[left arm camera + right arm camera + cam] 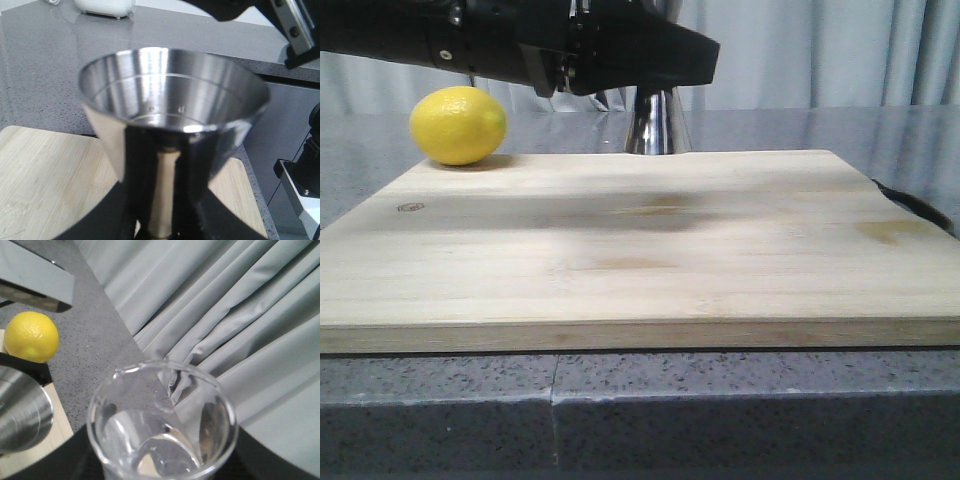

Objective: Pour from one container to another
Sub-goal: 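Lift the jigger with the left gripper and the beaker with the right gripper above it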

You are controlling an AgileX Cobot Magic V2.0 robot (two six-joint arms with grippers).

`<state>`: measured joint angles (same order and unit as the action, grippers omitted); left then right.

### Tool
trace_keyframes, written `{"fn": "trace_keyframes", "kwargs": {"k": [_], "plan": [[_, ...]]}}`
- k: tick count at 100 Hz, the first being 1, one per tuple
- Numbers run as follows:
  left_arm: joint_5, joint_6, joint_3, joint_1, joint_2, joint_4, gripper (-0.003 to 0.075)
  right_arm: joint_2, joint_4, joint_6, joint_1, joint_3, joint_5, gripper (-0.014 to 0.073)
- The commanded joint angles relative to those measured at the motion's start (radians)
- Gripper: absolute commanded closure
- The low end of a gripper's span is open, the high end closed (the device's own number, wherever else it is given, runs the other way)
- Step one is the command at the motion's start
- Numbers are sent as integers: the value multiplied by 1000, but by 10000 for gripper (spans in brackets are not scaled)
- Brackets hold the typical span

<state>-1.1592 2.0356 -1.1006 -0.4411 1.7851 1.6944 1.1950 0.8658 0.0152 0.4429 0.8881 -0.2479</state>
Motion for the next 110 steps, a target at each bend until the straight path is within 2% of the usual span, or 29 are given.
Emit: {"fn": "trace_keyframes", "kwargs": {"k": [1,40,110], "plan": [[-123,1,-31,-10,-54,61,739,-31,12,-5,0,45,-63,358],[-123,1,-31,-57,-54,50,739,-31,74,-5,0,57,-80,358],[-123,1,-31,-59,-54,50,739,-31,232,-5,0,57,-107,358]]}}
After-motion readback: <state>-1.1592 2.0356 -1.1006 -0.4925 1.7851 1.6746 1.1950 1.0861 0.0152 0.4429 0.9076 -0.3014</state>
